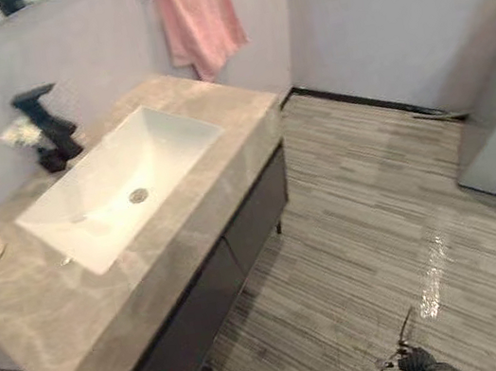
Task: Organize washtable
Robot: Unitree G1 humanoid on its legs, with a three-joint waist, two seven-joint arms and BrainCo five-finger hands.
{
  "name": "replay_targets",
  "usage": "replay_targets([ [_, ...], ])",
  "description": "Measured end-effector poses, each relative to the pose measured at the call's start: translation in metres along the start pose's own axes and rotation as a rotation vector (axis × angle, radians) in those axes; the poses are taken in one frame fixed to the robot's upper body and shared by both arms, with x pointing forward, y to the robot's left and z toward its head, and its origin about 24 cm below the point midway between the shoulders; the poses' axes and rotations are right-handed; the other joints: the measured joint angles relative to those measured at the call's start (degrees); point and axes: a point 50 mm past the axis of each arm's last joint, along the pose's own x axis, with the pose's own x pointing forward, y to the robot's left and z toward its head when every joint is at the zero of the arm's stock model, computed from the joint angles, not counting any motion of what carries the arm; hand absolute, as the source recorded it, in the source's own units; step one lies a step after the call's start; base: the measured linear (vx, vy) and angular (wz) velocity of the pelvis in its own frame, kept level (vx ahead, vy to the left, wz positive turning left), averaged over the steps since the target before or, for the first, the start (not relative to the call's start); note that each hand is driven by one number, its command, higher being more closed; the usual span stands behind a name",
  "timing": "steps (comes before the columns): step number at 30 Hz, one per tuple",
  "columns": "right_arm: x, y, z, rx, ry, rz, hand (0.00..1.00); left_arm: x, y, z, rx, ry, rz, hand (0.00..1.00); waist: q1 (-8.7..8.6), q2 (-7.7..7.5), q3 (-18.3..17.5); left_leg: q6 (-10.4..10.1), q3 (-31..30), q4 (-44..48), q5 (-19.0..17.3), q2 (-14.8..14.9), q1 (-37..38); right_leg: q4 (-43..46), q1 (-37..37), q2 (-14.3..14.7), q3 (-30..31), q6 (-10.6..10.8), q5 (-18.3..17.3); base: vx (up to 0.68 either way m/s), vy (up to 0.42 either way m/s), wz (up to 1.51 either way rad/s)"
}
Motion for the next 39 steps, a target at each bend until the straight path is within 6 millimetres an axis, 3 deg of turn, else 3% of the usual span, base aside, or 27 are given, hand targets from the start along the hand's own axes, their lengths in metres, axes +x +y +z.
replay_targets([
  [2, 0.0, 0.003, 0.001, -0.029, -0.001, 0.013, 0.0, 0.001, 0.0, 0.006, 0.023, -0.016, -0.003, 0.0, -0.75, -0.39, -0.23, -1.4, 1.29, -0.08, 0.88, 1.79, -0.28, -3.62, -0.54, 3.12, 2.03, -1.4, 1.76, -0.03, -0.146, -0.87],
  [3, 0.0, 0.005, 0.001, -0.048, -0.002, 0.021, 0.0, 0.002, -0.002, 0.01, 0.037, -0.027, -0.008, 0.0, -1.71, -1.62, -0.4, -2.15, 1.91, 0.28, 1.67, 2.57, -0.8, -5.41, -1.1, 4.45, 3.47, -2.09, 2.7, -0.06, -0.121, -0.73],
  [5, 0.0, 0.009, 0.0, -0.075, 0.001, 0.037, 0.0, 0.003, -0.005, 0.019, 0.051, -0.054, -0.015, 0.0, -1.88, -2.48, -0.16, -2.45, 1.03, 2.44, 1.84, 3.44, -0.98, -7.04, -1.53, 6.59, 6.58, -3.13, 3.75, -0.03, -0.112, -0.96],
  [6, 0.0, 0.013, 0.001, -0.103, 0.0, 0.052, 0.0, 0.003, -0.006, 0.022, 0.042, -0.063, -0.01, 0.0, -1.59, -3.56, -0.18, -2.27, -2.38, 6.23, 1.81, 3.77, -1.79, -7.55, -1.84, 7.62, 10.04, -3.74, 4.19, 0.04, -0.09, -1.43],
  [7, 0.001, 0.016, 0.003, -0.128, -0.009, 0.065, 0.0, 0.003, -0.007, 0.024, 0.039, -0.075, -0.01, 0.0, -1.21, -4.49, -0.37, 0.3, -10.3, 10.56, 0.37, 2.79, -4.11, -8.07, -2.28, 8.36, 14.08, -4.35, 4.76, 0.06, -0.055, -1.6],
  [9, 0.002, 0.017, 0.009, -0.145, -0.021, 0.07, 0.0, 0.002, -0.013, 0.025, 0.056, -0.087, -0.028, 0.0, -0.54, -3.73, -0.05, 2.15, -22.72, 12.14, -2.71, -1.58, -5.21, -9.7, -2.41, 9.76, 19.99, -4.53, 5.85, 0.04, 0.034, -1.85],
  [10, 0.003, 0.013, 0.011, -0.15, -0.025, 0.062, 0.0, 0.002, -0.021, 0.024, 0.071, -0.087, -0.05, 0.0, -0.16, -2.78, 0.23, 1.64, -30.4, 13.16, -5.54, -5.6, -7.53, -11.65, -2.27, 11.12, 25.73, -5.56, 7.19, 0.04, 0.1, -1.99],
  [12, 0.003, 0.01, 0.011, -0.154, -0.024, 0.055, 0.0, 0.001, -0.025, 0.026, 0.083, -0.103, -0.065, 0.0, -0.09, -1.85, 0.71, 1.3, -35.72, 13.61, -6.41, -9.61, -11.36, -12.71, -1.97, 11.36, 32.16, -4.63, 8.85, 0.04, 0.148, -1.96],
  [13, 0.003, 0.008, 0.012, -0.155, -0.026, 0.051, 0.0, 0.001, -0.026, 0.026, 0.08, -0.109, -0.069, 0.0, -0.03, -1.41, 1.06, 0.96, -36.87, 12.26, -6.22, -10.66, -12.58, -13.05, -1.55, 11.32, 34.72, -3.42, 9.72, 0.02, 0.189, -2.06],
  [15, 0.003, 0.006, 0.01, -0.159, -0.021, 0.045, 0.0, 0.0, -0.025, 0.026, 0.094, -0.112, -0.069, 0.0, -0.18, -1.2, 1.42, 2.18, -35.73, 10.41, -5.82, -11.49, -11.78, -14.46, -0.24, 11.36, 41.11, -1.56, 11.09, 0.03, 0.238, -1.65],
  [16, 0.003, 0.005, 0.01, -0.157, -0.027, 0.039, 0.0, 0.001, -0.021, 0.028, 0.099, -0.117, -0.061, 0.0, -0.74, -0.08, 0.84, 5.35, -33.34, 7.54, -5.24, -12.19, -10.28, -16.33, -0.37, 11.42, 44.35, 0.0, 12.65, 0.06, 0.203, -1.27],
  [18, 0.003, 0.009, 0.013, -0.152, -0.037, 0.051, 0.0, 0.002, -0.018, 0.036, 0.106, -0.142, -0.053, 0.0, -0.88, -1.94, 1.0, 6.59, -27.54, 7.4, -5.59, -12.38, -10.23, -18.78, -1.56, 11.01, 48.09, 0.96, 15.65, 0.04, 0.244, -1.63],
  [19, 0.003, 0.013, 0.016, -0.146, -0.045, 0.056, 0.0, 0.003, -0.012, 0.036, 0.115, -0.139, -0.039, 0.0, -1.07, -1.75, 1.58, 7.08, -23.62, 7.43, -5.85, -12.32, -10.08, -20.21, -2.1, 10.92, 49.62, 1.01, 17.4, -0.01, 0.242, -1.7],
  [20, 0.003, 0.013, 0.016, -0.138, -0.046, 0.055, 0.0, 0.003, -0.01, 0.034, 0.117, -0.13, -0.034, 0.0, -1.28, -2.22, 1.3, 7.09, -22.04, 7.17, -5.85, -12.31, -9.58, -20.83, -2.17, 11.07, 50.24, 0.75, 18.49, -0.03, 0.152, -1.63],
  [21, 0.003, 0.013, 0.016, -0.125, -0.051, 0.052, 0.0, 0.002, -0.007, 0.029, 0.108, -0.118, -0.025, 0.0, -1.61, -1.3, 1.71, 7.27, -19.08, 6.45, -5.74, -12.34, -8.34, -21.81, -2.04, 11.33, 50.8, 0.21, 20.31, -0.01, 0.126, -1.69],
  [23, 0.003, 0.012, 0.017, -0.105, -0.058, 0.046, 0.0, 0.001, -0.007, 0.023, 0.09, -0.103, -0.023, 0.0, -1.62, -1.23, 1.63, 7.81, -14.01, 5.58, -5.42, -12.49, -6.5, -21.87, -2.39, 12.32, 50.05, -1.42, 22.12, -0.03, 0.1, -1.76],
  [24, 0.003, 0.013, 0.019, -0.106, -0.07, 0.045, 0.0, 0.001, -0.007, 0.02, 0.071, -0.093, -0.021, 0.0, -1.38, 0.07, 1.77, 8.82, -11.99, 6.32, -4.79, -12.41, -6.42, -21.68, -3.04, 13.28, 47.6, -3.91, 23.91, -0.06, 0.056, -1.85],
  [25, 0.003, 0.012, 0.023, -0.11, -0.088, 0.044, 0.0, 0.0, -0.01, 0.016, 0.047, -0.087, -0.023, 0.0, -0.98, 0.7, 1.81, 9.87, -11.01, 8.56, -4.15, -12.24, -6.89, -19.38, -3.92, 13.52, 40.47, -9.13, 22.13, -0.06, 0.045, -1.83],
  [26, 0.003, 0.012, 0.026, -0.111, -0.098, 0.043, 0.0, 0.0, -0.012, 0.015, 0.044, -0.083, -0.027, 0.0, -0.59, 1.13, 1.87, 10.07, -11.15, 9.95, -4.04, -12.27, -7.18, -16.81, -4.42, 13.26, 35.24, -12.03, 19.08, -0.05, 0.026, -1.64],
  [27, 0.003, 0.007, 0.025, -0.118, -0.093, 0.033, 0.0, 0.0, -0.012, 0.016, 0.036, -0.089, -0.028, 0.0, 0.46, 1.0, 1.73, 10.08, -11.6, 12.15, -4.05, -12.44, -7.33, -12.63, -4.83, 12.63, 27.7, -12.94, 15.04, -0.04, 0.027, -1.58],
  [28, 0.002, 0.004, 0.018, -0.12, -0.073, 0.029, 0.0, -0.001, -0.013, 0.011, 0.027, -0.081, -0.028, 0.0, 1.64, 2.11, 1.35, 10.08, -13.91, 15.85, -4.05, -13.11, -7.79, -7.92, -4.26, 11.43, 21.0, -12.92, 10.1, -0.01, 0.05, -1.57],
  [30, 0.001, -0.002, 0.016, -0.126, -0.067, 0.016, 0.0, -0.003, -0.008, -0.003, 0.022, -0.046, -0.017, 0.0, 1.56, 2.73, 0.46, 10.02, -15.73, 16.93, -4.05, -13.89, -7.97, -7.91, -3.73, 10.66, 19.69, -11.66, 8.75, 0.0, 0.085, -1.0],
  [32, 0.001, -0.004, 0.007, -0.122, -0.037, 0.014, 0.0, -0.006, 0.001, -0.015, 0.047, -0.017, 0.001, 0.0, 1.49, 2.41, -0.88, 9.25, -22.68, 16.76, -3.58, -17.11, -7.91, -12.08, -3.13, 10.58, 23.41, -6.38, 11.9, -0.05, 0.108, -0.62],
  [36, 0.0, -0.002, -0.001, -0.118, -0.002, 0.021, 0.0, -0.007, 0.01, -0.021, 0.064, 0.003, 0.019, 0.0, 1.64, 1.12, -2.42, 8.41, -25.24, 11.18, -3.08, -19.46, -7.21, -20.56, -1.9, 11.02, 27.11, -5.01, 18.52, -0.03, 0.086, -0.33],
  [39, 0.001, -0.001, -0.003, -0.119, 0.012, 0.025, 0.0, -0.007, 0.012, -0.023, 0.074, 0.014, 0.021, 0.0, 1.47, 0.83, -2.58, 8.42, -25.0, 6.26, -3.08, -19.78, -5.13, -22.06, -1.56, 11.08, 27.1, -5.07, 18.94, -0.04, 0.111, -0.22],
])
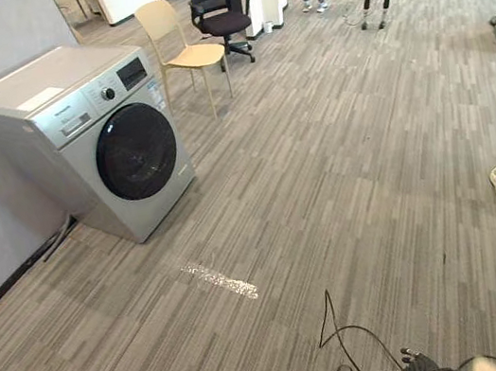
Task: Organize washtable
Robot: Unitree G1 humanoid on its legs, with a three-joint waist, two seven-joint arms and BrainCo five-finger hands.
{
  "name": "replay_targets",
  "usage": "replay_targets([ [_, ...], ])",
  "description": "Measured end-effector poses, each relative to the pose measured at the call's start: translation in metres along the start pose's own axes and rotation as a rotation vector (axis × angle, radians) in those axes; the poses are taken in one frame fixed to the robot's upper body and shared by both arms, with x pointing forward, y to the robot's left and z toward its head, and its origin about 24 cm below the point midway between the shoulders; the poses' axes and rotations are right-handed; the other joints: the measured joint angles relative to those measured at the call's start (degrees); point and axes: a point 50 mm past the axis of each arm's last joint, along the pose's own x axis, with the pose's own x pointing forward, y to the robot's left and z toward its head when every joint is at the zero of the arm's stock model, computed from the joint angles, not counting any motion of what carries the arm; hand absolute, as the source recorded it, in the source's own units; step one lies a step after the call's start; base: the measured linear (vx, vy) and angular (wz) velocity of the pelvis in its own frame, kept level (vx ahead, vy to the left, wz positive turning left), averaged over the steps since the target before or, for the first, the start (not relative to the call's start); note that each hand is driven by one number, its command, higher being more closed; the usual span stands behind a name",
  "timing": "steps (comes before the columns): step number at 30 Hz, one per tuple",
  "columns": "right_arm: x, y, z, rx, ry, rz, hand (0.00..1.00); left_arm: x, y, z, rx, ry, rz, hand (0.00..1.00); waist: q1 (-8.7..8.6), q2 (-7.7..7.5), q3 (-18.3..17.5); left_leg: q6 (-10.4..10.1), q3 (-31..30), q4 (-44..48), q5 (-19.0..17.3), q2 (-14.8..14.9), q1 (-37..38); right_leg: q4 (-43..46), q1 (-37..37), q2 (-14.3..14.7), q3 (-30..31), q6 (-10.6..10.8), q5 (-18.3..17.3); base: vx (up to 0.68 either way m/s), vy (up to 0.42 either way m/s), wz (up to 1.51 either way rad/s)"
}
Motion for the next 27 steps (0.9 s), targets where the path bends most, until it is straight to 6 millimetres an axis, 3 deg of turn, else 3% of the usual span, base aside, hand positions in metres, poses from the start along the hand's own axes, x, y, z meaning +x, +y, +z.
replay_targets([
  [5, -0.001, 0.002, -0.007, -0.088, 0.018, 0.025, 0.0, 0.0, 0.004, -0.001, 0.03, 0.003, 0.003, 0.0, -0.15, -0.12, -0.52, 0.02, 0.63, 1.48, 0.03, -0.71, 1.26, 0.67, 1.69, 0.33, 2.52, -0.85, 0.79, -0.02, 0.083, -0.11],
  [6, -0.001, 0.001, -0.007, -0.104, 0.017, 0.027, 0.0, 0.0, 0.006, 0.0, 0.032, 0.0, 0.008, 0.0, -0.05, -1.43, -0.86, -0.88, -0.57, 5.52, 0.52, -2.19, -0.6, 0.4, 1.66, -1.38, 3.56, -1.02, 1.03, -0.11, 0.176, 0.02],
  [7, 0.0, 0.011, -0.004, -0.104, 0.016, 0.05, 0.0, 0.002, 0.011, 0.008, 0.044, -0.026, 0.021, 0.0, -0.14, -3.43, 0.0, 3.13, -5.95, 19.73, -3.1, -2.79, -7.92, 0.72, 0.08, -4.18, 4.32, -0.33, 0.96, -0.17, 0.185, 0.03],
  [8, 0.0, 0.011, -0.003, -0.099, 0.018, 0.05, 0.0, 0.002, 0.009, 0.011, 0.043, -0.039, 0.016, 0.0, -0.09, -3.49, 0.38, 3.91, -7.68, 22.59, -5.3, -0.84, -9.9, 1.39, -0.68, -4.25, 4.37, 0.09, 0.84, -0.23, 0.103, -0.12],
  [9, 0.0, 0.005, -0.004, -0.106, 0.024, 0.041, 0.0, 0.002, 0.011, 0.011, 0.043, -0.043, 0.021, 0.0, 0.13, -1.97, 1.02, -1.58, -11.83, 15.44, -8.38, 5.93, -9.01, 1.88, -0.83, -2.02, 4.54, 1.96, 0.92, -0.23, 0.127, -0.79],
  [10, 0.0, 0.008, -0.004, -0.098, 0.024, 0.041, 0.0, -0.002, 0.015, -0.008, 0.04, 0.025, 0.033, 0.0, 1.17, -1.75, 0.89, 1.39, -8.55, 10.76, -7.37, 5.26, -6.14, 0.54, -0.39, -3.05, 6.14, 3.78, 1.81, -0.16, 0.1, -0.98],
  [12, -0.002, 0.009, -0.008, -0.06, 0.019, 0.037, 0.0, -0.004, 0.022, -0.018, 0.043, 0.056, 0.05, 0.0, 0.49, -2.74, 0.0, 1.95, -6.9, 5.09, -4.21, 5.11, -3.63, 2.06, 0.77, -3.24, 6.15, 3.56, 1.34, 0.04, 0.14, -0.72],
  [14, -0.004, 0.012, -0.017, 0.0, 0.048, 0.031, 0.0, -0.003, 0.022, -0.013, 0.047, 0.045, 0.05, 0.0, -0.17, -3.36, -0.24, 2.7, -5.46, 1.43, -2.66, 3.65, -2.6, 0.29, 1.68, -3.96, 6.22, 4.45, 0.25, 0.11, 0.109, -0.44],
  [20, -0.008, 0.014, -0.033, 0.048, 0.095, 0.03, 0.0, 0.003, 0.007, 0.011, 0.043, -0.014, 0.015, 0.0, -1.2, -3.21, -1.01, 2.56, -6.59, -3.96, -0.94, 2.48, 1.89, 0.24, 3.71, -4.9, 5.98, 5.83, -1.3, 0.08, 0.048, 0.0],
  [27, -0.008, 0.016, -0.036, 0.042, 0.11, 0.037, 0.0, 0.004, 0.007, 0.011, 0.046, -0.012, 0.012, 0.0, -1.8, -3.13, -1.37, 1.76, -7.02, -6.04, -0.44, 2.46, 4.52, 0.23, 4.82, -4.83, 5.86, 6.2, -2.32, 0.09, -0.005, -0.07],
])
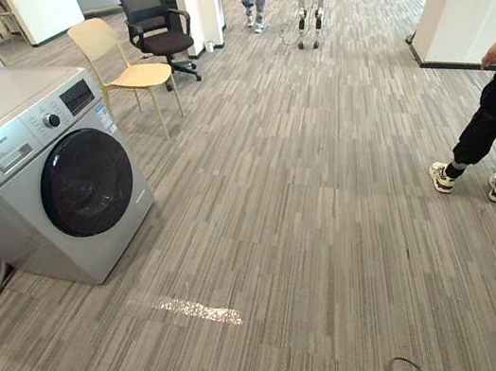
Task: Organize washtable
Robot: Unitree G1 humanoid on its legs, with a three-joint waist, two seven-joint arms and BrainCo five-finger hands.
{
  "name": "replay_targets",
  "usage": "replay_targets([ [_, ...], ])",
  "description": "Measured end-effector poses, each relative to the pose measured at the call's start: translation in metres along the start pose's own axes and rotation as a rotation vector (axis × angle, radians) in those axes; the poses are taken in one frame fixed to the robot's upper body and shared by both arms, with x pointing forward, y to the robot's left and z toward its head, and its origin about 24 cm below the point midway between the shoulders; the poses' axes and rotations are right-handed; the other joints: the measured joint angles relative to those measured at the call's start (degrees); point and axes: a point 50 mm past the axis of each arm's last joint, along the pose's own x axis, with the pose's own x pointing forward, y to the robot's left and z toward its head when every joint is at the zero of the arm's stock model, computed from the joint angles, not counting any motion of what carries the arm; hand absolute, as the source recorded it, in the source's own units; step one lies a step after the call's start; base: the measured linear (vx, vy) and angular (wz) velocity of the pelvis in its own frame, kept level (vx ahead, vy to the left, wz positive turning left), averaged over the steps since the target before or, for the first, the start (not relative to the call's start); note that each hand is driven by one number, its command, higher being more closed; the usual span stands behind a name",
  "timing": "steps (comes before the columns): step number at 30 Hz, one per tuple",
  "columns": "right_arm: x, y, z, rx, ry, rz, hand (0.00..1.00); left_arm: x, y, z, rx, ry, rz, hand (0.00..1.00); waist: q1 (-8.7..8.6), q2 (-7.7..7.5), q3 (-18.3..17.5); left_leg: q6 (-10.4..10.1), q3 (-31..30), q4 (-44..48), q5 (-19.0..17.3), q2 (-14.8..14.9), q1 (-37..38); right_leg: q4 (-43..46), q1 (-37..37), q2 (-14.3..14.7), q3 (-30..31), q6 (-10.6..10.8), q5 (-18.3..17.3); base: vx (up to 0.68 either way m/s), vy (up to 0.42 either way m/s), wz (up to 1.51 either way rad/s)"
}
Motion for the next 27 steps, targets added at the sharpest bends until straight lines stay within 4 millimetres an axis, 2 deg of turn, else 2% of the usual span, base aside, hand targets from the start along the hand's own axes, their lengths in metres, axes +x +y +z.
replay_targets([
  [5, 0.0, 0.0, -0.002, 0.0, 0.005, -0.001, 0.0, 0.0, -0.001, -0.001, 0.004, 0.002, -0.003, 0.0, -0.77, 0.4, -0.79, -0.04, -0.97, 0.38, 0.03, -0.45, 0.28, 0.09, 0.55, -0.3, -2.3, -0.02, -0.02, 0.08, -0.002, 0.04],
  [6, 0.0, 0.0, -0.002, -0.001, 0.005, -0.001, 0.0, -0.001, 0.001, -0.003, 0.004, 0.007, 0.0, 0.0, -1.17, 0.34, -1.01, -0.59, -0.98, 1.54, 0.35, -1.29, -0.15, 0.33, 0.64, -0.82, -2.94, -0.04, -0.01, 0.09, 0.12, 0.1],
  [7, 0.001, 0.003, 0.003, 0.004, -0.007, 0.006, 0.0, 0.0, 0.009, -0.001, 0.006, 0.003, 0.017, 0.0, -1.2, -2.6, -1.52, -5.21, -1.55, 7.08, 2.8, -4.38, -2.47, 0.36, 0.78, -4.91, -3.02, -0.11, 0.05, 0.06, 0.118, 0.09],
  [8, 0.0, 0.007, -0.003, 0.013, 0.014, 0.016, 0.0, -0.003, 0.019, -0.014, 0.047, 0.032, 0.038, 0.0, -1.33, -2.5, -0.25, -2.44, -1.18, -6.21, 6.04, 2.89, -0.93, 3.49, 1.59, -5.12, -4.7, 2.41, -6.08, 0.04, 0.115, 0.08],
  [16, 0.0, 0.006, -0.001, 0.001, 0.009, 0.016, 0.0, -0.003, 0.02, -0.013, 0.058, 0.025, 0.04, 0.0, -1.27, -3.02, 0.33, -2.42, -1.34, -6.14, 6.06, 2.85, -1.04, 4.41, 1.08, -5.32, -5.46, 2.45, -6.06, 0.0, 0.0, 0.0],
  [23, 0.003, 0.005, 0.019, 0.012, -0.066, 0.011, 0.0, -0.001, 0.02, 0.002, 0.165, -0.04, 0.037, 0.0, -0.91, -4.43, 3.26, -1.38, -0.71, -5.94, 7.19, 1.68, -2.89, 9.79, -3.8, -7.28, -5.98, 3.07, -6.46, -0.07, 0.005, -0.03],
  [27, 0.003, 0.004, 0.02, 0.045, -0.066, 0.006, 0.0, -0.001, 0.022, 0.002, 0.208, -0.044, 0.041, 0.0, -0.24, -4.73, 3.9, -1.24, 0.42, -5.87, 7.47, 1.15, -3.62, 10.09, -4.64, -7.91, -5.81, 3.31, -6.3, -0.06, 0.03, -0.09],
])
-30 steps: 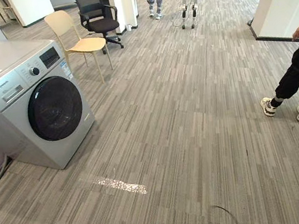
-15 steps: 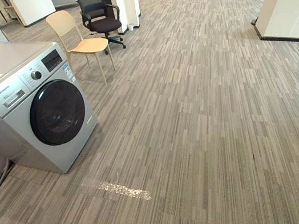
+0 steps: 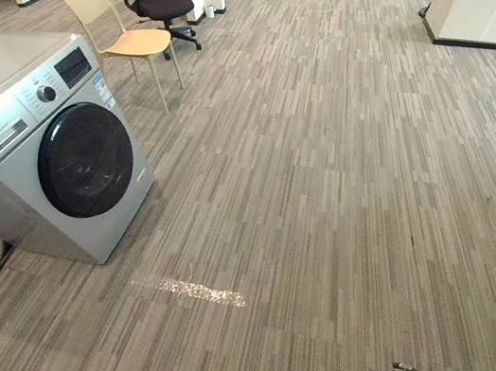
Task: Organize washtable
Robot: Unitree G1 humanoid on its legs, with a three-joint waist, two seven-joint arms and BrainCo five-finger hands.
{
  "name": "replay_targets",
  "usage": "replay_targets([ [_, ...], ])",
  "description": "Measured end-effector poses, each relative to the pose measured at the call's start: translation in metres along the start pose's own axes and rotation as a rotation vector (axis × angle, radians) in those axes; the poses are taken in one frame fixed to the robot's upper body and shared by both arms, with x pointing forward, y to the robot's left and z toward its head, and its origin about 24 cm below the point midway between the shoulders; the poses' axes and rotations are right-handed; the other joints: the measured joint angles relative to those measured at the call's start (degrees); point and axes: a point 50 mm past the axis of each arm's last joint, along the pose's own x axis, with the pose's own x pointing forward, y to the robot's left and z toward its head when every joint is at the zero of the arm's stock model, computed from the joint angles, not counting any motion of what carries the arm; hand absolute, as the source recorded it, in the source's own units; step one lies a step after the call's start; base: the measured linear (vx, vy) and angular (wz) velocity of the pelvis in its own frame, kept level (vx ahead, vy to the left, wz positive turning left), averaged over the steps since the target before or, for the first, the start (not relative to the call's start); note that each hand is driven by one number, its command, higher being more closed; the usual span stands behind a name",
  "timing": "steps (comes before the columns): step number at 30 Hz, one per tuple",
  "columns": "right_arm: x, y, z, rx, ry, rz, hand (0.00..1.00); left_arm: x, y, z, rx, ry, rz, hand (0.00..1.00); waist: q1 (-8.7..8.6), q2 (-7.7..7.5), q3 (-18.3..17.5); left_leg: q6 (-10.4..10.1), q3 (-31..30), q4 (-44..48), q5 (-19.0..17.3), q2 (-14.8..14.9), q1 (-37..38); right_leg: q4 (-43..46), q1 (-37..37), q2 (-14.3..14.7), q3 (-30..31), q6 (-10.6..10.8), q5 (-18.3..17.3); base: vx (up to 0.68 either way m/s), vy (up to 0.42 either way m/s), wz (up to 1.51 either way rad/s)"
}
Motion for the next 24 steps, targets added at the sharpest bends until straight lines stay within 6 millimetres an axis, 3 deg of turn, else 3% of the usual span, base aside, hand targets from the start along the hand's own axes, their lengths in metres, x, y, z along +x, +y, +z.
replay_targets([
  [4, 0.0, -0.001, 0.0, 0.011, -0.003, -0.006, 0.0, 0.0, 0.0, 0.002, 0.003, -0.007, -0.001, 0.0, 0.25, 0.32, 0.03, -0.01, 0.14, -0.04, 0.0, 0.01, -0.11, -0.27, -0.02, 0.06, -0.01, 0.0, 0.0, -0.01, 0.003, -0.01],
  [11, 0.0, -0.006, 0.006, 0.034, -0.026, -0.023, 0.0, 0.0, -0.005, 0.002, -0.004, -0.006, -0.011, 0.0, 0.15, 2.2, 0.87, -0.18, 0.09, -0.17, 0.04, 0.73, -0.11, -0.35, 0.06, 0.74, -0.14, -0.05, -0.01, 0.0, -0.005, 0.01],
  [15, 0.0, -0.012, 0.008, 0.064, -0.038, -0.043, 0.0, 0.001, -0.01, 0.008, -0.01, -0.018, -0.023, 0.0, -0.21, 3.35, 1.61, -0.7, -0.81, 0.1, -0.11, 1.6, -0.04, 4.62, -1.63, 1.18, -0.85, -1.1, -2.09, -0.01, -0.05, 0.13],
  [17, 0.001, -0.01, 0.01, 0.084, -0.048, -0.041, 0.0, 0.001, -0.008, 0.008, -0.012, -0.018, -0.02, 0.0, -1.3, 3.31, 1.62, -2.15, -2.02, 2.38, -1.45, 2.25, -0.41, 7.75, -1.74, 1.38, -2.35, -2.07, -4.74, 0.0, -0.134, 0.27],
  [19, 0.0, -0.009, 0.008, 0.097, -0.046, -0.043, 0.0, 0.001, -0.007, 0.008, -0.018, -0.02, -0.016, 0.0, -1.21, 3.37, 1.63, -3.55, -2.42, 7.62, -4.8, 3.96, -2.37, 9.96, -1.58, 2.89, -3.38, -2.37, -7.72, 0.0, -0.169, 0.1],
  [20, 0.0, -0.01, 0.007, 0.103, -0.044, -0.044, 0.0, 0.001, -0.005, 0.008, -0.027, -0.019, -0.01, 0.0, -1.1, 3.73, 1.62, -4.58, -2.29, 9.93, -6.17, 5.4, -3.04, 10.3, -1.62, 4.24, -3.68, -3.52, -8.64, 0.03, -0.134, 0.09],
  [21, 0.0, -0.007, 0.008, 0.111, -0.051, -0.042, 0.0, 0.002, -0.001, 0.008, -0.048, -0.02, 0.005, 0.0, -1.17, 3.27, 1.78, -5.5, -2.0, 17.62, -6.69, 6.32, -6.09, 9.84, -0.97, 5.03, -4.16, -4.31, -9.58, 0.04, -0.186, 0.08],
  [23, -0.001, -0.008, 0.004, 0.131, -0.046, -0.055, 0.0, 0.002, -0.002, 0.011, -0.055, -0.029, 0.006, 0.0, -0.31, 2.82, 2.15, -8.92, 0.26, 33.41, -2.65, 8.1, -13.0, 9.78, 1.17, 6.6, -3.64, -6.04, -10.39, 0.07, -0.244, -0.07],
  [24, -0.001, -0.009, 0.006, 0.135, -0.053, -0.059, 0.0, 0.002, -0.002, 0.01, -0.063, -0.026, 0.009, 0.0, 0.39, 2.63, 2.57, -8.9, 0.97, 37.14, -0.9, 8.39, -14.58, 9.71, 2.12, 6.71, -3.27, -6.52, -10.64, 0.1, -0.215, -0.3],
])
